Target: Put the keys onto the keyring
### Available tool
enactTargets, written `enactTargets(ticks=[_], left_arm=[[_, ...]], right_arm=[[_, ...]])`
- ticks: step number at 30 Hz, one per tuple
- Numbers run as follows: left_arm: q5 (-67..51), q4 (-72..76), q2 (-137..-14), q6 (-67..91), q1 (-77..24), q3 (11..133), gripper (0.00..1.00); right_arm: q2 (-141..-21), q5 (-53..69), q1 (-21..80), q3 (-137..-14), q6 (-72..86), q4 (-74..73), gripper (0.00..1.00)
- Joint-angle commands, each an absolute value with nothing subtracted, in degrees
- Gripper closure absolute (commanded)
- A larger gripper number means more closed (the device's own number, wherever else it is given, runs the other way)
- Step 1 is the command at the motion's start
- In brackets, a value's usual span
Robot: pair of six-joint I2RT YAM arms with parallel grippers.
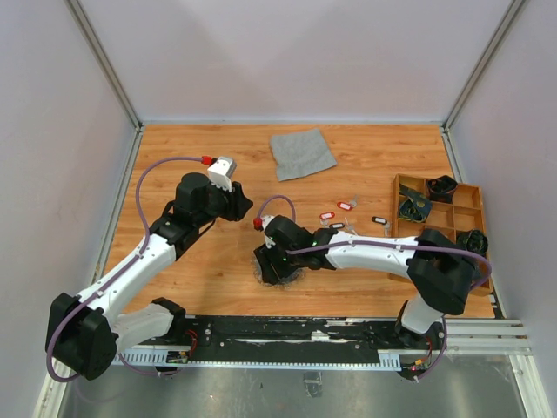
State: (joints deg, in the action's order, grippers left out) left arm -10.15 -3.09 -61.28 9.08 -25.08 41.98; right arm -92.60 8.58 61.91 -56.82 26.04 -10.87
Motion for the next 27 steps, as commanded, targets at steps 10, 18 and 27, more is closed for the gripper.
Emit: enactTargets(ticks=[10, 18, 27], left_arm=[[-9.93, -1.76, -59.94, 8.71, -24.52, 43.34, 0.58], [-9.93, -1.76, -59.86, 8.65, -24.52, 43.33, 0.58], [-9.84, -1.83, -59.75, 8.61, -24.52, 43.33, 0.58]], right_arm=[[-96.39, 0.15, 64.82, -55.42, 30.64, -14.1, 0.52], [-94.74, -2.0, 64.86, -53.6, 30.89, -16.65, 0.81], [-90.27, -4.45, 64.77, -50.67, 25.53, -23.21, 0.94]])
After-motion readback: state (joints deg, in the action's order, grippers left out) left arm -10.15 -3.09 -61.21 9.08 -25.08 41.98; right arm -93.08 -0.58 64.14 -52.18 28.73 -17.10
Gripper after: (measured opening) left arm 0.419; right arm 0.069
